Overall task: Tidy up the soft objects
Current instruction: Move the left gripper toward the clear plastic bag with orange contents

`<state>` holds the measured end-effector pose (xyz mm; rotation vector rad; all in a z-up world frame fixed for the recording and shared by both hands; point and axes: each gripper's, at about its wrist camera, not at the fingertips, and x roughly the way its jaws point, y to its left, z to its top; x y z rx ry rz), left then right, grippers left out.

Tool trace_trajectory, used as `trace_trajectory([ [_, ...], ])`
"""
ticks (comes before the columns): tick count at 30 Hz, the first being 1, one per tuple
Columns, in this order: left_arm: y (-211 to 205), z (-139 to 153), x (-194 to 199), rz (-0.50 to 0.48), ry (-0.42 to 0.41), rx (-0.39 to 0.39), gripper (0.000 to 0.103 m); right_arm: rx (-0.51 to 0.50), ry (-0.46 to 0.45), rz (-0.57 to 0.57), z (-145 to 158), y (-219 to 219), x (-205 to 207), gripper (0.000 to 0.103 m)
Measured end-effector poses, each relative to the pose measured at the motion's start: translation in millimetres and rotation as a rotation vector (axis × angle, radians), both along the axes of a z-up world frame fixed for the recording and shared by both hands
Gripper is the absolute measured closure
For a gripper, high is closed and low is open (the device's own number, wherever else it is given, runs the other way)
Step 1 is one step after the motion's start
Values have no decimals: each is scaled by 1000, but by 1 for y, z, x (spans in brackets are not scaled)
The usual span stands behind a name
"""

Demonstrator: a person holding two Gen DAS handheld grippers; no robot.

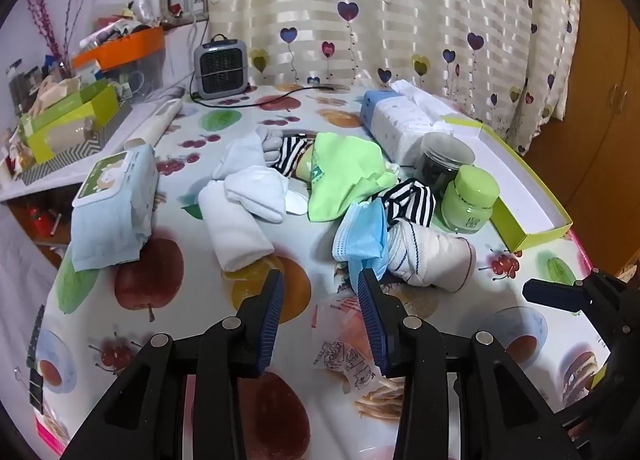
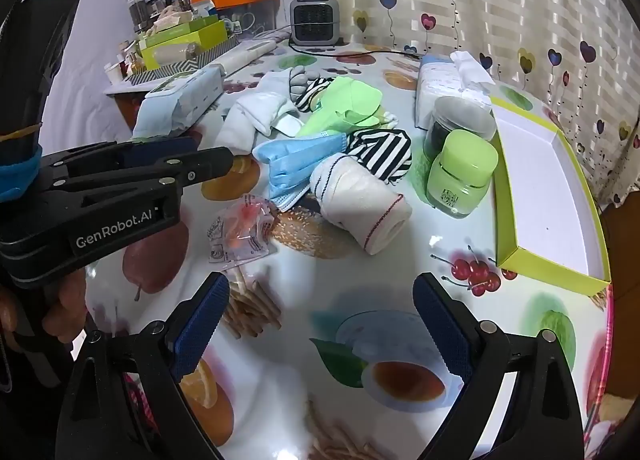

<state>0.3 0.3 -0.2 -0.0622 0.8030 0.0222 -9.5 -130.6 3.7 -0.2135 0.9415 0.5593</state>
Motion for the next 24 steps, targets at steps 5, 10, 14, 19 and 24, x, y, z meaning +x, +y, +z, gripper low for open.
trace_trajectory([
  [5,0,0,0,-2,9,2,66,-3,-8,-5,2,-1,0,9],
  [10,-2,-3,-3,-6,12,4,66,2,-17,-2,7,-1,-2,9],
  [14,-1,-7,-1,2,21,1,66,5,-15,-1,7,1,0,9],
  [19,0,-7,-3,-1,33,15,66,7,-19,3,7,0,-3,9],
  [24,0,-6,-4,-1,34,27,66,16,-23,9,7,1,-4,9],
])
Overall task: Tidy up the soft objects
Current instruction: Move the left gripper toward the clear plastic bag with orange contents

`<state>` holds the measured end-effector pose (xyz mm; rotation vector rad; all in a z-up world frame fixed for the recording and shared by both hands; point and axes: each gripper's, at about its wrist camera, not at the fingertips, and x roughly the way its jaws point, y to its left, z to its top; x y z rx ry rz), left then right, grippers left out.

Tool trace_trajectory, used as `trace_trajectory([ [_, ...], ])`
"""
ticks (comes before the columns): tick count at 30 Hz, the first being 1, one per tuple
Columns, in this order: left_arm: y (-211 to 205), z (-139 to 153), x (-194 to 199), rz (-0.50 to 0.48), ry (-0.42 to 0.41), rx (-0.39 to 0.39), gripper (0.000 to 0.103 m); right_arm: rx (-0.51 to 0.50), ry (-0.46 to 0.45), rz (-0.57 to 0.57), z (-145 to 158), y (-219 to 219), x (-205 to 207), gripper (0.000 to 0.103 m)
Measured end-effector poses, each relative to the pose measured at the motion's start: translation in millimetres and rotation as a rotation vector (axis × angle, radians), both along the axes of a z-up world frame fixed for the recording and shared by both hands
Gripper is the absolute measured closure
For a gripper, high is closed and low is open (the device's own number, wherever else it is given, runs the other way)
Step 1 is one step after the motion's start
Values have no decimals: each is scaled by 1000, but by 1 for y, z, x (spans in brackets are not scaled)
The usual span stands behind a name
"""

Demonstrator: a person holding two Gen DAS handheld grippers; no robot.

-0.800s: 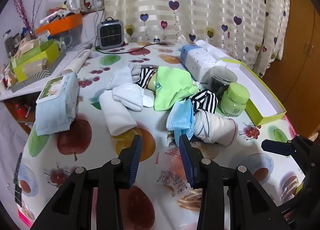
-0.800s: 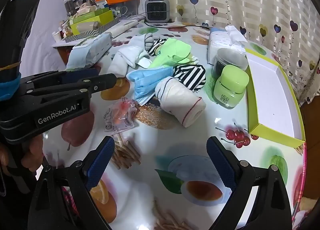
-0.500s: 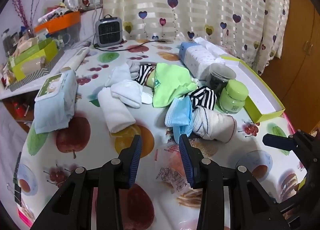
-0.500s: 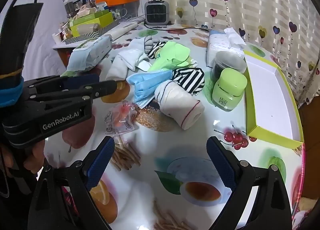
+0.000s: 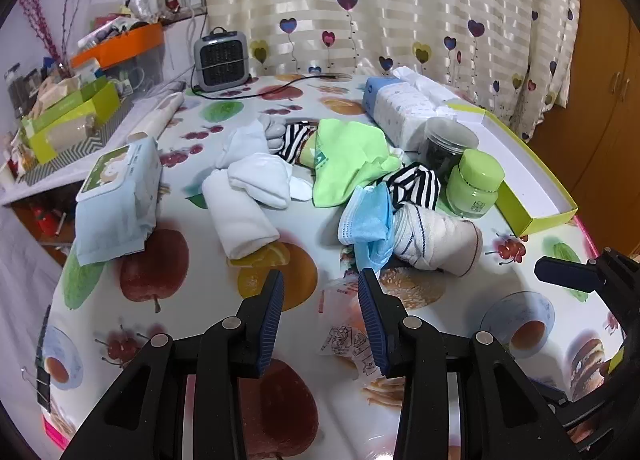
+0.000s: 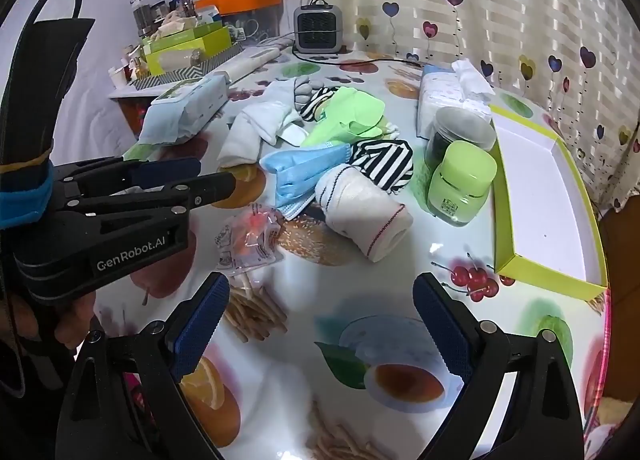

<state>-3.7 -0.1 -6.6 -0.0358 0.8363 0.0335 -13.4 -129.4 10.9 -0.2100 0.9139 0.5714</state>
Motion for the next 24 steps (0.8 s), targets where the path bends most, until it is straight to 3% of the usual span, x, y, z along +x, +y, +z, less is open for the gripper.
trace_trajectory([
  [24,-1,1,1,-22,11,-40,66,-3,-4,13,1,1,2,9],
])
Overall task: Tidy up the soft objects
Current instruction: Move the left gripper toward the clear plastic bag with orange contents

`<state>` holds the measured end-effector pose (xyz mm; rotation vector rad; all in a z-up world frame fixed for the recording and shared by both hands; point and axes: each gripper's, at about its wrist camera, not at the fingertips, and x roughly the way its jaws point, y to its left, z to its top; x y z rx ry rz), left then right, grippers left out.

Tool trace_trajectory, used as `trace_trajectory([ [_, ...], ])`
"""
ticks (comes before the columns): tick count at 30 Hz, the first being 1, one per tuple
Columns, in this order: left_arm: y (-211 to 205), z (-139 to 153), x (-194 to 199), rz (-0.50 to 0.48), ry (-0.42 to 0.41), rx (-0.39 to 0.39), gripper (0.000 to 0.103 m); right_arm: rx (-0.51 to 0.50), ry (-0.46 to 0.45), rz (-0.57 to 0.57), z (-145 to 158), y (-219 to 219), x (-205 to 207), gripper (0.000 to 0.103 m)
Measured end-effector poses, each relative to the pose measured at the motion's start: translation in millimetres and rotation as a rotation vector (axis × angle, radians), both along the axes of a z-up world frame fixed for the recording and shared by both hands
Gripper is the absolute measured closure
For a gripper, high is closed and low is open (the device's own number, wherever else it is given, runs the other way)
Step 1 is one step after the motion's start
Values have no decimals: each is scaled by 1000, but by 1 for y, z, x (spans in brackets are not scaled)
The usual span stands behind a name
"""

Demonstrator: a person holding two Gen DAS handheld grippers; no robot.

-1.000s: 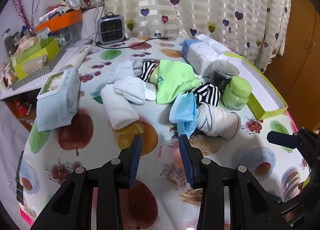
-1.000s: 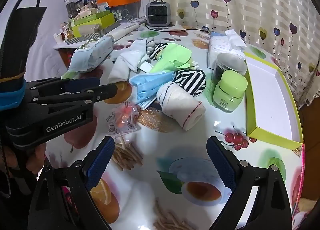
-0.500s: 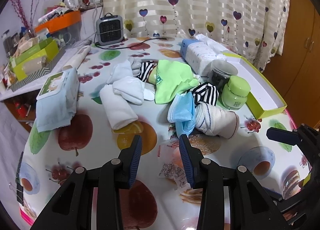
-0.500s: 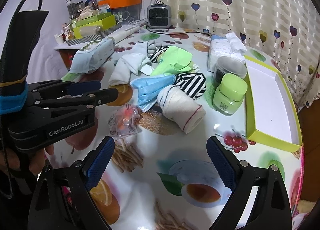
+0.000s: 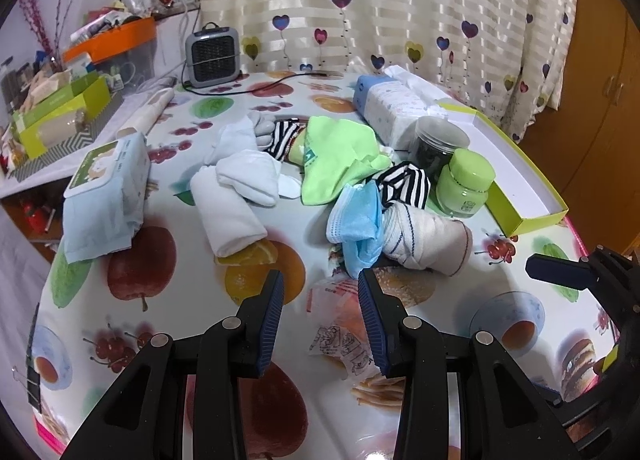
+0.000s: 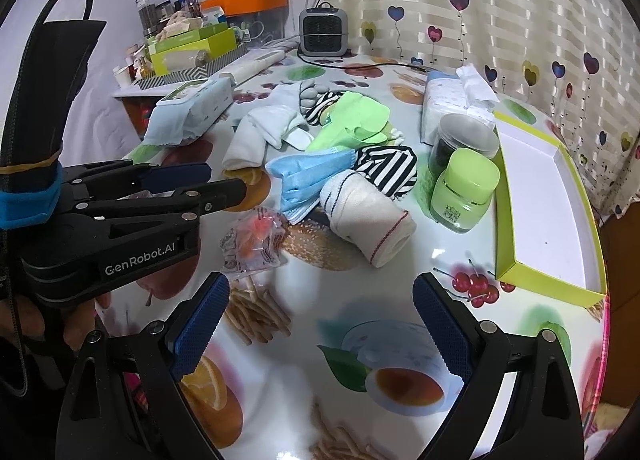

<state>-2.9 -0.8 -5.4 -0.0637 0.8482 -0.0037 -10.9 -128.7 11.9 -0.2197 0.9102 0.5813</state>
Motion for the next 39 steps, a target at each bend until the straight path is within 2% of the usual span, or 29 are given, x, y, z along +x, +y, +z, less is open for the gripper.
trace_trajectory([
  [11,-3,-6,3,0,19,30,66,0,1,-4,0,-2,2,9],
  [39,-6,-13,3,-16,22,14,66,1,8,-9,-3,-2,3,9],
])
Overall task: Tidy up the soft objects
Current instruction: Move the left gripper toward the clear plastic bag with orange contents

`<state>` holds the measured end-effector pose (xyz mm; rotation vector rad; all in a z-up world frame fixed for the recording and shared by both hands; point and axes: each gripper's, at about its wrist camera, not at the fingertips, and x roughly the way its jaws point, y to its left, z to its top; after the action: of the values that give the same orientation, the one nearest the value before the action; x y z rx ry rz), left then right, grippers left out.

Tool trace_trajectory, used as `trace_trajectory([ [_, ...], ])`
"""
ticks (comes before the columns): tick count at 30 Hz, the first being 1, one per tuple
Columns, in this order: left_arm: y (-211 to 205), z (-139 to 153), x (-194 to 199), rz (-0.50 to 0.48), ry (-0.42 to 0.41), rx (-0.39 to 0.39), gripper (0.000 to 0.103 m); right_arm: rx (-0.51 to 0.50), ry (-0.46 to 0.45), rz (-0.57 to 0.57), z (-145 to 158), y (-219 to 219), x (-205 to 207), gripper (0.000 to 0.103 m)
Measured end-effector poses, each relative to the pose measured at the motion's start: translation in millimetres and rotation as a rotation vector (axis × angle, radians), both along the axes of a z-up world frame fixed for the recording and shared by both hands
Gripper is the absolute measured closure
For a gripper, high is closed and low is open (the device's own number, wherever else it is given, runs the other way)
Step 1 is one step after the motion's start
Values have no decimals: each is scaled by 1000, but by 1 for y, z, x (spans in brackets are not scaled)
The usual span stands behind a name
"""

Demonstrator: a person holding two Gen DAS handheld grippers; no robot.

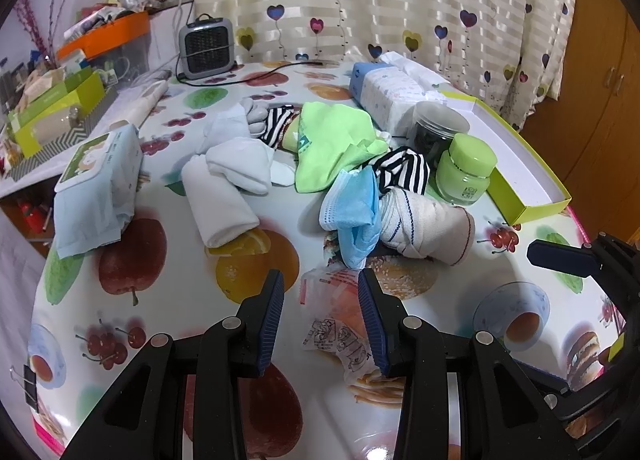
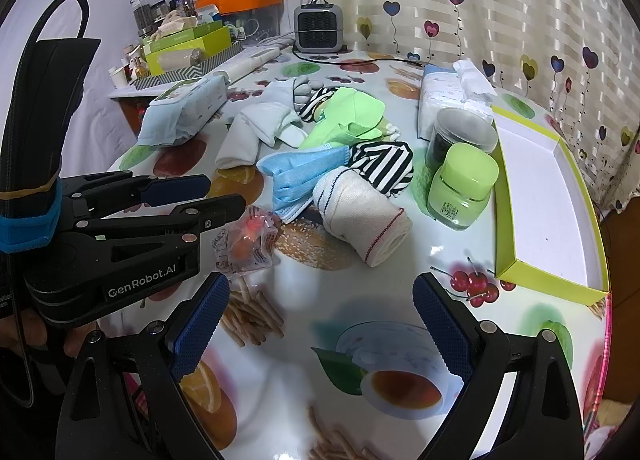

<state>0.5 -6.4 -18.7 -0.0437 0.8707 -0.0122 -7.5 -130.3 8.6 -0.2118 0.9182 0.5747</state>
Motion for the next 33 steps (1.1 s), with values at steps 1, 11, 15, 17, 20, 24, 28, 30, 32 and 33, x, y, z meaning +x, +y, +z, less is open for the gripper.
trace_trajectory([
  [1,-1,-1,0,-2,0,-3,66,0,0,0,0,0,0,9],
  [11,-3,-3,0,-4,5,-21,66,1,7,0,-3,1,2,9],
  [15,-3,-4,2,-2,8,-30,66,0,12,-1,-4,1,3,9],
  [17,0,-4,4,0,13,-35,66,1,16,-1,-5,1,4,9],
  [20,0,-5,6,-1,16,-40,66,3,22,-1,-7,1,7,9],
  [24,0,-6,8,-4,20,-45,66,5,32,-4,-7,0,13,9],
  [28,1,-6,10,-4,23,-51,66,7,40,-4,-8,-2,17,9],
  [30,2,-8,12,-6,24,-64,66,9,44,-4,-8,-2,19,9],
  [32,4,-10,13,-14,28,-83,66,9,48,-5,-9,-1,21,9],
  [33,6,-10,14,-15,30,-93,66,9,51,-6,-10,-1,22,9],
])
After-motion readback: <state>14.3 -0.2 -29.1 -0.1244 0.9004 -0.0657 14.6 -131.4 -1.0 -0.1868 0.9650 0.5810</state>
